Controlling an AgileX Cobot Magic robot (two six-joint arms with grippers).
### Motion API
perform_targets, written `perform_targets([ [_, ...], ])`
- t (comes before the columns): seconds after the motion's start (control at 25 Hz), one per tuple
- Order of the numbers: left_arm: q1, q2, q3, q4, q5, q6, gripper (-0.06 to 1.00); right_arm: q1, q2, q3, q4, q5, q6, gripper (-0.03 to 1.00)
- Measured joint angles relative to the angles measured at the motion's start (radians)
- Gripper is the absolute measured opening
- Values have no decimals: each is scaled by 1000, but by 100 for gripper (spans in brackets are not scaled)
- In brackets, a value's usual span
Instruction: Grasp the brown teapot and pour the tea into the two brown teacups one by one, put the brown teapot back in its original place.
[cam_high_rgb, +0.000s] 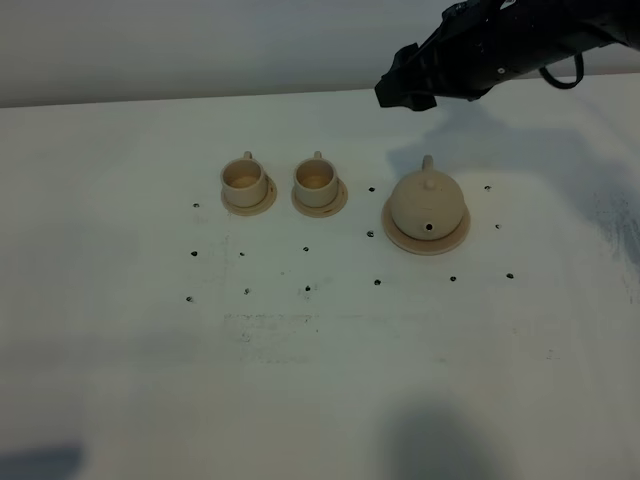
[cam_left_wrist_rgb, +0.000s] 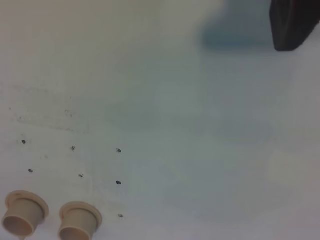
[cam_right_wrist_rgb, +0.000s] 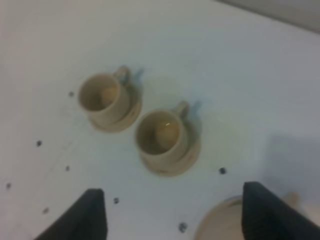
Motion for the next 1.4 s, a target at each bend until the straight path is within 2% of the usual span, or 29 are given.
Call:
perform_targets([
  [0.28, 0, 0, 0, 0, 0, 0, 31, 18, 96, -143, -144, 77, 137, 56],
  [0.56, 0, 0, 0, 0, 0, 0, 31, 62, 224, -281, -311, 146, 322, 56],
  [0.88, 0, 0, 0, -1, 0, 0, 31, 80, 376, -498, -402, 256, 536, 56],
  [1.04, 0, 0, 0, -1, 0, 0, 31, 80, 425, -567, -437, 312, 566, 56],
  [1.24, 0, 0, 0, -1, 0, 0, 31, 76, 432, -578, -508, 323, 612, 56],
  [1.4, 0, 0, 0, -1, 0, 0, 31, 66, 433, -578, -521, 327, 617, 56],
])
